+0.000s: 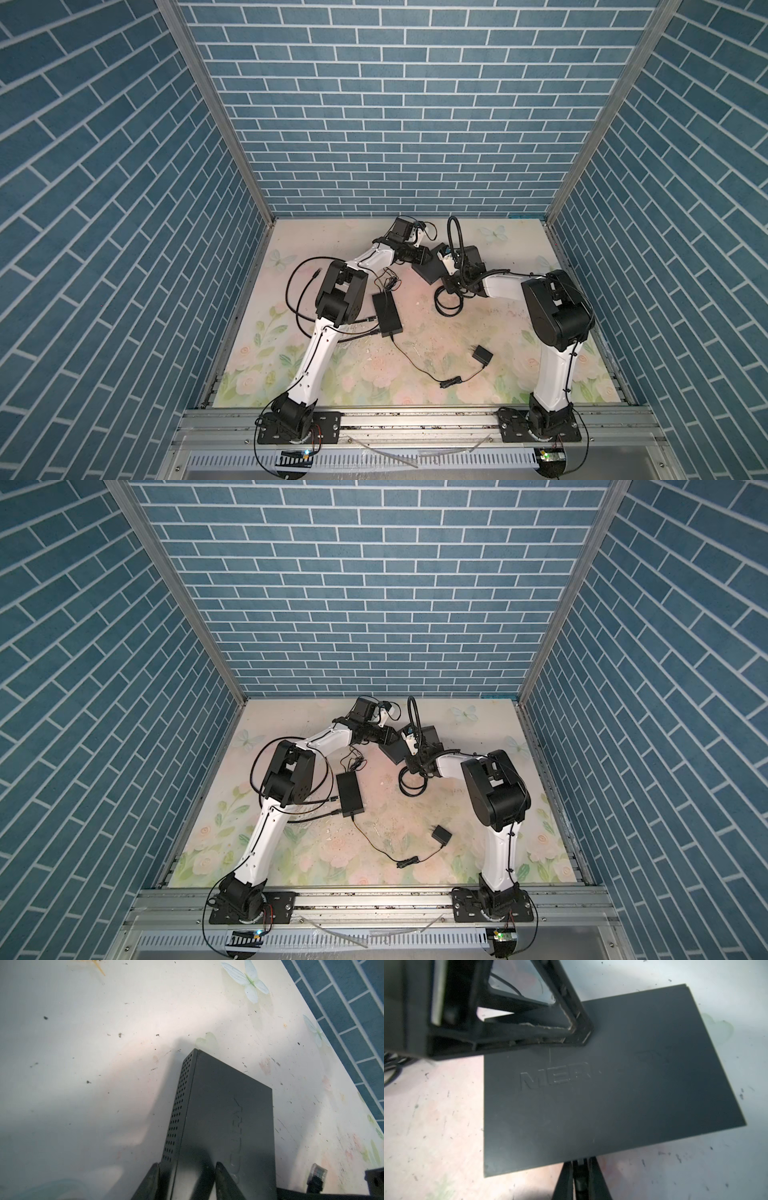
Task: Insert the plug into the switch port
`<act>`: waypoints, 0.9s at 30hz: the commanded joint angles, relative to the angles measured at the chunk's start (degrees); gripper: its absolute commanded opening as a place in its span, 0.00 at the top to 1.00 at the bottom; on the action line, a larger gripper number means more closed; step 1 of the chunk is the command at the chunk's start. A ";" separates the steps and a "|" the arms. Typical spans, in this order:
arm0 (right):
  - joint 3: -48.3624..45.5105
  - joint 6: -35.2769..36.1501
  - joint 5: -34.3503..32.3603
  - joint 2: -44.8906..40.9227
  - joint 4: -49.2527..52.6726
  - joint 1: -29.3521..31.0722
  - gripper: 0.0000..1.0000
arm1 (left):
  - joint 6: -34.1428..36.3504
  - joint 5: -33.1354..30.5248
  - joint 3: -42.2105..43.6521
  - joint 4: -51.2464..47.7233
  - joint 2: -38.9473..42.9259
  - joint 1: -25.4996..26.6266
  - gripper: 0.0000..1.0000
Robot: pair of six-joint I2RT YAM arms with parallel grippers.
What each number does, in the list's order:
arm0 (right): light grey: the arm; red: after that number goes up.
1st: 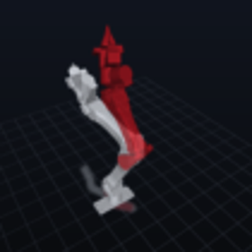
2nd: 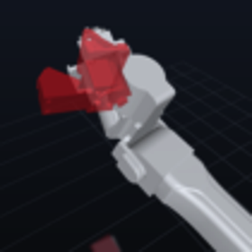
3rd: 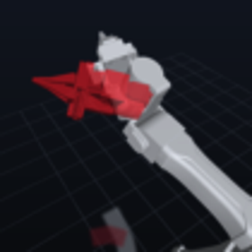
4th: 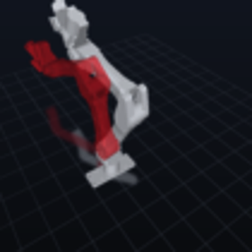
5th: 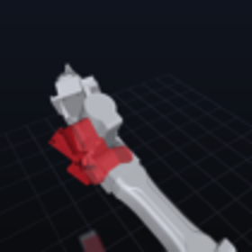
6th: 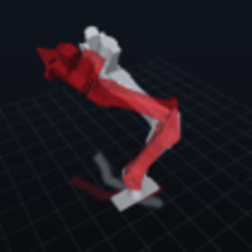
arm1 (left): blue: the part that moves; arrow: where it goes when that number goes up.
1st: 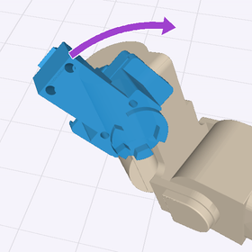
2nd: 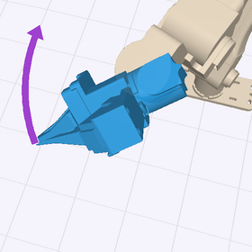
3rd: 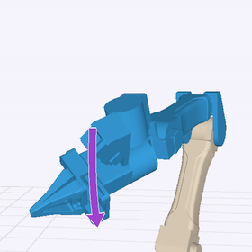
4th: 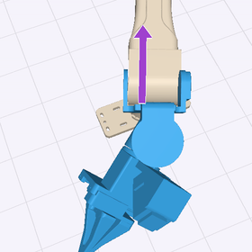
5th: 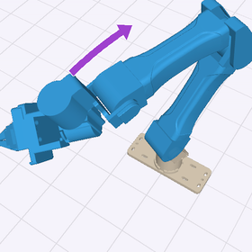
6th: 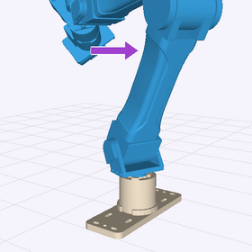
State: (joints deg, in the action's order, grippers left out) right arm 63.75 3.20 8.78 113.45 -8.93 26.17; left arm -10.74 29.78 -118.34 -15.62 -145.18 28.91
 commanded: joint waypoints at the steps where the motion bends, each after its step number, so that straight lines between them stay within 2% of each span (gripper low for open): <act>1: -0.30 -4.52 4.26 -1.23 -23.34 1.34 0.86 | -0.77 17.93 2.05 -18.95 -0.91 9.34 0.58; 6: -6.27 -3.22 3.75 -7.41 -17.54 0.33 0.82 | -3.87 5.88 5.36 -16.95 2.74 3.77 0.56; 9: -9.68 -2.86 4.32 -11.27 -14.24 -0.32 0.74 | -7.50 5.16 7.61 -11.51 4.33 0.90 0.55; 13: -12.15 -1.66 4.72 -14.81 -9.33 -0.94 0.67 | -8.09 4.54 5.83 -10.92 4.29 0.10 0.55; 17: -13.55 -1.18 5.05 -19.60 -4.44 -2.69 0.64 | -9.15 3.54 3.76 -10.49 4.47 -0.12 0.52; 20: -12.60 0.63 9.84 -22.08 2.31 -5.10 0.64 | -9.46 2.96 1.56 -10.49 4.65 -0.13 0.51; 24: -6.83 5.71 13.02 -19.77 17.70 -5.25 0.64 | -9.69 2.26 -1.96 -10.75 3.94 -0.14 0.50; 27: -3.56 5.90 9.64 -17.18 20.88 -5.17 0.64 | -9.69 2.63 -4.91 -11.12 2.13 -0.08 0.49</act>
State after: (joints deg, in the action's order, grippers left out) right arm 56.01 6.20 18.04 94.11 2.61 20.62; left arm -20.18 32.45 -120.38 -25.82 -140.70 28.73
